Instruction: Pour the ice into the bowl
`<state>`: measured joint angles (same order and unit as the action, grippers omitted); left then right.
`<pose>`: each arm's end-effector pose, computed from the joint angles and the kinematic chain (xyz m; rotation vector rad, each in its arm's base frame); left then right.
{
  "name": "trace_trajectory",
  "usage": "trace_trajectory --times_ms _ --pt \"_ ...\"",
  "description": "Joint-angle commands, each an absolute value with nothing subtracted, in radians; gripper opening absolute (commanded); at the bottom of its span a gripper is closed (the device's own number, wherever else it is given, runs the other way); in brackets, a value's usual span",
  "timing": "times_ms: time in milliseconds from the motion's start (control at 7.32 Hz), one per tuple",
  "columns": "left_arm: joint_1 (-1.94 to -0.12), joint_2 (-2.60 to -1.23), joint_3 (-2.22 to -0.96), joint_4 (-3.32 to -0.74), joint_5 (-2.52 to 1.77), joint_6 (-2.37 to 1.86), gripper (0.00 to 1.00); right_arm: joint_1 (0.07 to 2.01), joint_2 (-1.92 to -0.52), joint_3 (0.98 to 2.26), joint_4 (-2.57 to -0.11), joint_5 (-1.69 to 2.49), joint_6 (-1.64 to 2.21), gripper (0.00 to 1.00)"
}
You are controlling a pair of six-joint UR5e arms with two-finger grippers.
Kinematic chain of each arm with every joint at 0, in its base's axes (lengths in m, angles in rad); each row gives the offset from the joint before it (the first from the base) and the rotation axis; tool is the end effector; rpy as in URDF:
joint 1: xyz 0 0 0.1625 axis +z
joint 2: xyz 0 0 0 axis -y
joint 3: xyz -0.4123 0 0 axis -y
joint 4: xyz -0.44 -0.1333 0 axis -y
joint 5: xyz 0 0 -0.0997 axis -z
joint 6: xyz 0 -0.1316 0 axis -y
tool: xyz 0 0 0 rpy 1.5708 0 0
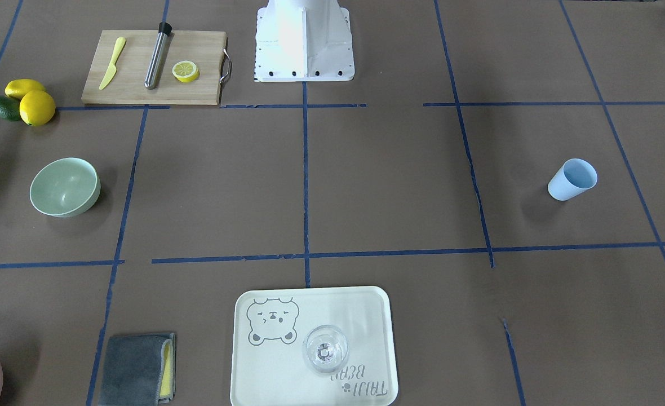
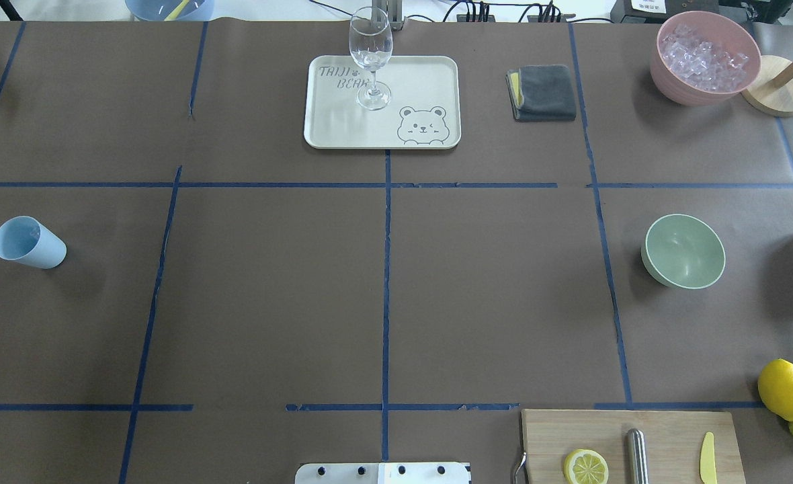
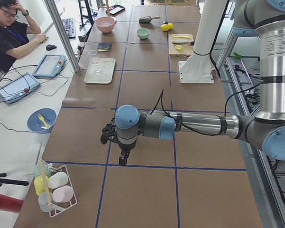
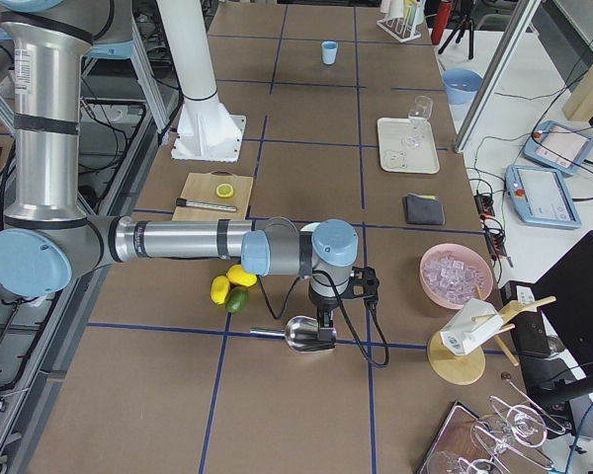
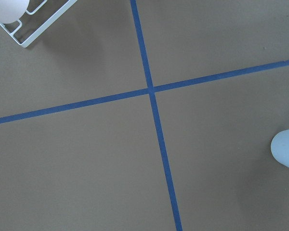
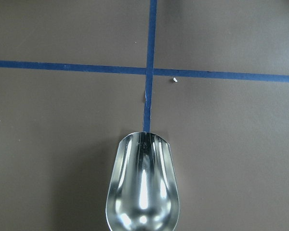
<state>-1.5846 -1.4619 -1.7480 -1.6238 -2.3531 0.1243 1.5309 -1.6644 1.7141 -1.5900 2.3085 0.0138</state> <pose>-0.0475 -0.5038 0.6229 0.1689 0.7722 0.1521 0.0247 -0.5049 0.6454 0.0093 -0.7382 -0.0361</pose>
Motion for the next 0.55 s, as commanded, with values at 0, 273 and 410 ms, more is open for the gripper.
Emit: trace_trajectory --times_ms 0,273,410 --pt "-1.585 -1.463 -1.752 -1.623 -2.356 0.123 1.0 1.529 -1.664 1.713 -1.589 2.309 0.015 1.0" --pt "-1.583 -1.463 -1.744 -1.623 -2.353 0.123 1.0 1.519 -1.664 1.713 -1.589 2.309 0.017 1.0" --pt "-1.583 -1.463 -1.741 -1.624 -2.353 0.12 1.0 1.519 -1.663 1.713 -1.588 2.309 0.015 1.0"
